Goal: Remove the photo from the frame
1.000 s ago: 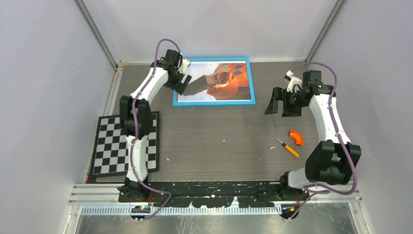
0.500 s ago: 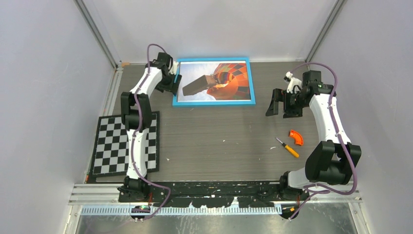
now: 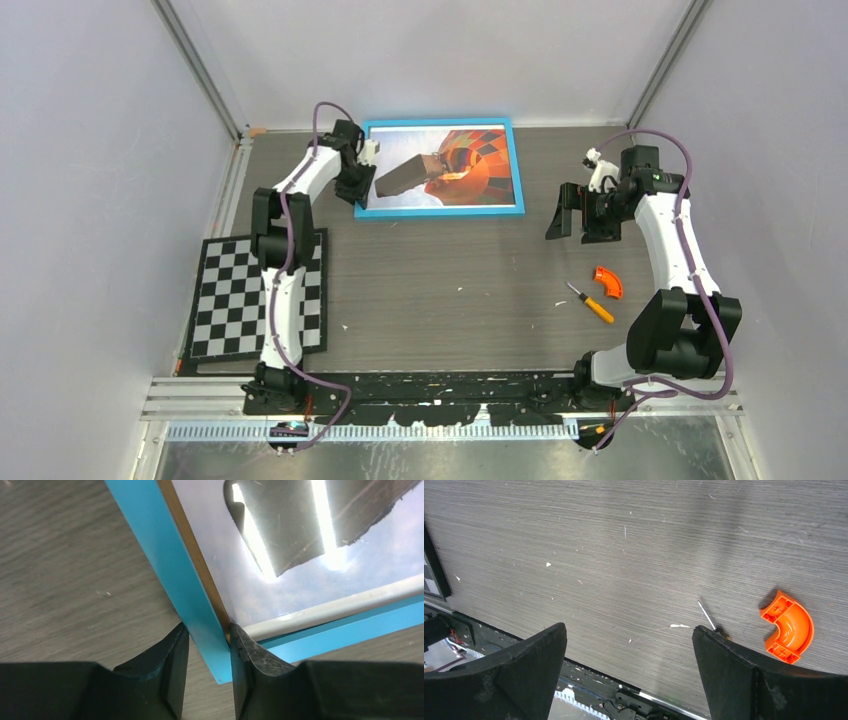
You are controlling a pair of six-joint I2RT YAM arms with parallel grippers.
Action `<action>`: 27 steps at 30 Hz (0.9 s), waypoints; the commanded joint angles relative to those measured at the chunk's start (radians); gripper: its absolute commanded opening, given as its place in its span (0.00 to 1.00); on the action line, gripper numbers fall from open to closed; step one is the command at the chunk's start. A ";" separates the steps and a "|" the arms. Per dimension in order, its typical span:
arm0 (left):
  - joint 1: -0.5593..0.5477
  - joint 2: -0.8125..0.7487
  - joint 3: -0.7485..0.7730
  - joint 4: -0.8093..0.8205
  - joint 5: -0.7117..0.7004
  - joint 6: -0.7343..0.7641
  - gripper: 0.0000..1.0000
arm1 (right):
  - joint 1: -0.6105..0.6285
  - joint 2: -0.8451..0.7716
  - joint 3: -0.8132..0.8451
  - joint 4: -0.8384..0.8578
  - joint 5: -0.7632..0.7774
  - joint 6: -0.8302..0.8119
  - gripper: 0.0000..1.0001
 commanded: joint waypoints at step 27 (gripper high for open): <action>-0.251 -0.414 -0.252 -0.282 0.373 0.114 0.99 | 0.001 -0.008 -0.167 0.060 -0.001 0.006 1.00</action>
